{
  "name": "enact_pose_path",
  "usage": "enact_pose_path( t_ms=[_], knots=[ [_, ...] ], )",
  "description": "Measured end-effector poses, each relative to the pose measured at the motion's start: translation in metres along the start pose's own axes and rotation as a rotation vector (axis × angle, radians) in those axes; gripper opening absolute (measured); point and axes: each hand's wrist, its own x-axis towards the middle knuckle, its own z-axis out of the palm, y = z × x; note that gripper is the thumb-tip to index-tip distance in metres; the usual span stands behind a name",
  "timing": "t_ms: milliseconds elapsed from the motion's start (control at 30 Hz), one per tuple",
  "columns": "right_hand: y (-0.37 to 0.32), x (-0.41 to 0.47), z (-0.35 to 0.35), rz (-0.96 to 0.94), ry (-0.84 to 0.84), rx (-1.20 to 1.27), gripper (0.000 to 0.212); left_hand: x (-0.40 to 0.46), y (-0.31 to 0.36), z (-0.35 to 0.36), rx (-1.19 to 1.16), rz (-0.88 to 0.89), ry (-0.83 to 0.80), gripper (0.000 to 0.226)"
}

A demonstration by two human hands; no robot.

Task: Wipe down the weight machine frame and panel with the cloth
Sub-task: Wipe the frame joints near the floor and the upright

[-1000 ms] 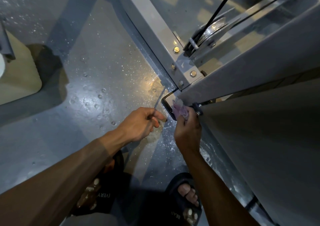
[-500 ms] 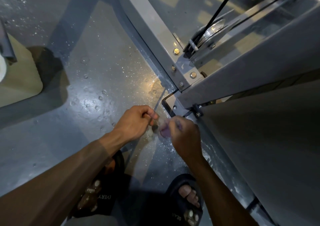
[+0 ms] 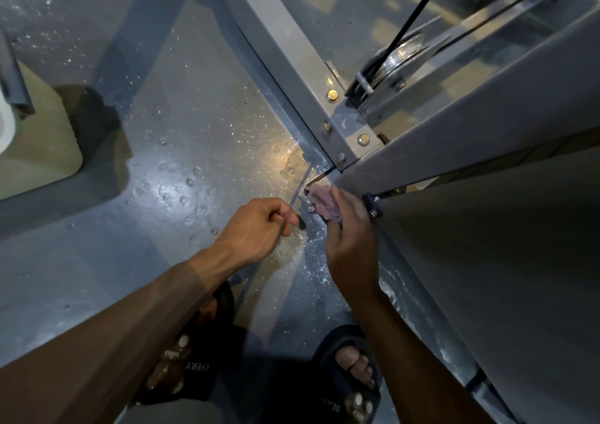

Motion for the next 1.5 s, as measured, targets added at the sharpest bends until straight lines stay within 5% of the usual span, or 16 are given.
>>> enact_pose_path(
  t_ms=[167,367,700,967,1067,1167,1267,1367,1500],
  knots=[
    [-0.020,0.033,0.014,-0.072,0.030,-0.138,0.041,-0.001,0.000,0.000,0.020,0.013,0.018,0.032],
    [-0.029,0.048,0.017,-0.201,-0.136,-0.843,0.028,0.001,0.003,0.001,0.024,0.010,-0.027,0.032],
    [-0.031,0.043,0.004,-0.066,-0.388,-0.996,0.037,-0.004,-0.002,-0.007,-0.029,-0.004,-0.044,0.033],
    [-0.016,0.000,-0.026,0.117,-0.603,-0.883,0.027,-0.004,-0.006,-0.011,-0.053,0.013,-0.049,0.032],
    [-0.020,-0.014,-0.032,0.246,-0.431,-0.604,0.028,-0.003,-0.008,-0.010,-0.035,0.019,-0.047,0.032],
    [-0.020,-0.012,-0.018,0.134,-0.106,-0.323,0.022,-0.003,-0.009,-0.008,-0.013,0.010,-0.041,0.030],
    [-0.015,0.009,0.000,0.111,-0.070,-0.220,0.020,-0.003,-0.007,-0.006,-0.005,0.012,-0.045,0.032],
    [-0.008,0.024,0.006,0.189,-0.209,-0.440,0.026,-0.004,-0.005,-0.004,-0.013,0.024,-0.047,0.033],
    [0.014,0.003,-0.001,0.052,-0.163,-0.519,0.039,-0.005,-0.005,-0.004,-0.008,0.029,-0.061,0.035]
  ],
)
